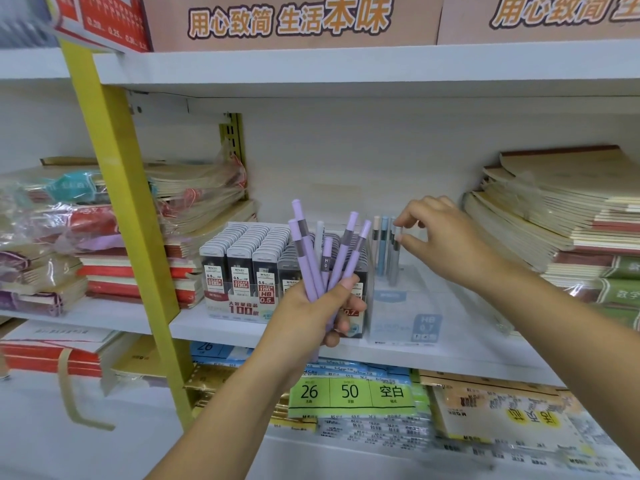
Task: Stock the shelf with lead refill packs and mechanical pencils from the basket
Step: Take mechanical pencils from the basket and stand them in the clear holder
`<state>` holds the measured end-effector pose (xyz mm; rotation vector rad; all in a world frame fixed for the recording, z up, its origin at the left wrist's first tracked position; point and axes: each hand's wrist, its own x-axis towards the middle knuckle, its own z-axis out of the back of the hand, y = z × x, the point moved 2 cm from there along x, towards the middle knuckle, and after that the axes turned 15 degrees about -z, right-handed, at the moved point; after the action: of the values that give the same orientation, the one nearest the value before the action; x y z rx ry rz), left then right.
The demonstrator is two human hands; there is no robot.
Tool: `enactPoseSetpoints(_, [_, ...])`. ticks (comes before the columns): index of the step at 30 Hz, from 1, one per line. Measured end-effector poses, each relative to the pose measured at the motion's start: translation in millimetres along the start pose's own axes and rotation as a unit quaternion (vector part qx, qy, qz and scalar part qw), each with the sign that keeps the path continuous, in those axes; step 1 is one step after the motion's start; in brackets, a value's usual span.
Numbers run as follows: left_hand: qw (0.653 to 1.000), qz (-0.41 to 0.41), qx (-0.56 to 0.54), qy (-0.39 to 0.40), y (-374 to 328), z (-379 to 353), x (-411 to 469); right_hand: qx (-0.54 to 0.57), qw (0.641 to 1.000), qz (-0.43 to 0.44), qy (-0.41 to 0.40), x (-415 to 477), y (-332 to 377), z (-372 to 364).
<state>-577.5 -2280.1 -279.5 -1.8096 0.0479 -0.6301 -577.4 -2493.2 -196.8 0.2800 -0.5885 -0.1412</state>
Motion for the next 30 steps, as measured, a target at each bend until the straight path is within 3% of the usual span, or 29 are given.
enactPoseSetpoints(3, [1.000,-0.001,-0.010,0.005,-2,0,1,-0.007,0.999,-0.004,-0.046,-2,3,4])
enactPoseSetpoints(5, [1.000,-0.004,-0.014,0.013,-4,0,1,0.084,0.994,-0.003,-0.069,-10,11,9])
enactPoseSetpoints(8, [0.999,-0.012,-0.010,0.028,-6,-4,2,0.335,0.938,-0.049,0.073,-22,32,11])
enactPoseSetpoints(11, [0.999,-0.015,-0.007,0.042,-6,-9,1,0.395,0.906,-0.057,0.141,-30,43,8])
enactPoseSetpoints(14, [0.999,-0.016,-0.004,0.047,-6,-11,0,0.435,0.892,-0.074,0.102,-30,40,11])
enactPoseSetpoints(17, [0.999,-0.013,-0.002,0.034,-7,-9,-1,0.490,0.868,-0.079,0.004,-21,25,31])
enactPoseSetpoints(20, [1.000,-0.014,0.002,0.024,-7,-6,0,0.428,0.899,-0.051,-0.069,-11,6,51])
enactPoseSetpoints(24, [0.999,-0.022,0.014,0.018,-7,-6,3,0.235,0.967,-0.051,-0.082,3,-4,43])
enactPoseSetpoints(30, [0.999,-0.025,0.030,0.025,-6,-6,4,0.134,0.989,-0.028,-0.056,10,-14,6])
